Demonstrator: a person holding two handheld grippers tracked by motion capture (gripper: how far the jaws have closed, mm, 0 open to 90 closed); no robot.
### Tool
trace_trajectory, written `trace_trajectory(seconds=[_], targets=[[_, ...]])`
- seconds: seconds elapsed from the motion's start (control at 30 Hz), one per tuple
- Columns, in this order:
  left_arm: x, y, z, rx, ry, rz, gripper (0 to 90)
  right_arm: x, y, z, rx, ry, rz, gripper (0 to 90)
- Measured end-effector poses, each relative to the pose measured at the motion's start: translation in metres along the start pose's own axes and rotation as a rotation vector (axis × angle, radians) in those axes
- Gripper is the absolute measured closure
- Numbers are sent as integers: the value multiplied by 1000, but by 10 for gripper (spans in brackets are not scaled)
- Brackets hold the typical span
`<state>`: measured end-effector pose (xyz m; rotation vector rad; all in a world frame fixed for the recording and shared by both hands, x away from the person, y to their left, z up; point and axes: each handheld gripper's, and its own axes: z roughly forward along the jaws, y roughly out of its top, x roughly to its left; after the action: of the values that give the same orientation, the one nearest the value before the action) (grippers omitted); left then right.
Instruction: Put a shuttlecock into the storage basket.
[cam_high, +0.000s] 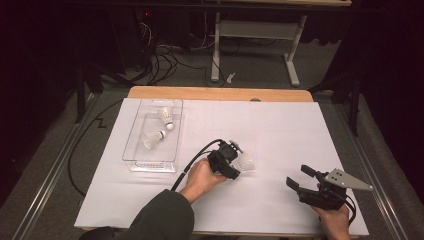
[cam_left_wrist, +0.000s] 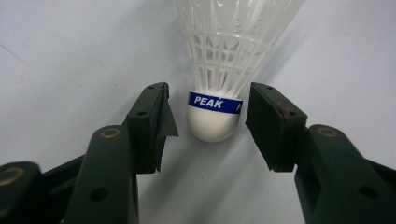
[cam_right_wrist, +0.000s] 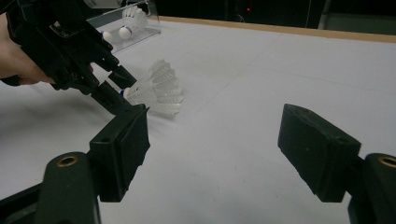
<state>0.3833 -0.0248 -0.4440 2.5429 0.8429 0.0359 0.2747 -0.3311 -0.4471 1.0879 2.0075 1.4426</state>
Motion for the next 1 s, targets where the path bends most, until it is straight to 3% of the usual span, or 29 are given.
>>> trace_trajectory(seconds=[1.0], targets=[[-1, 0, 0, -2, -3, 21, 645, 0, 0, 0, 1, 0, 1, 252]])
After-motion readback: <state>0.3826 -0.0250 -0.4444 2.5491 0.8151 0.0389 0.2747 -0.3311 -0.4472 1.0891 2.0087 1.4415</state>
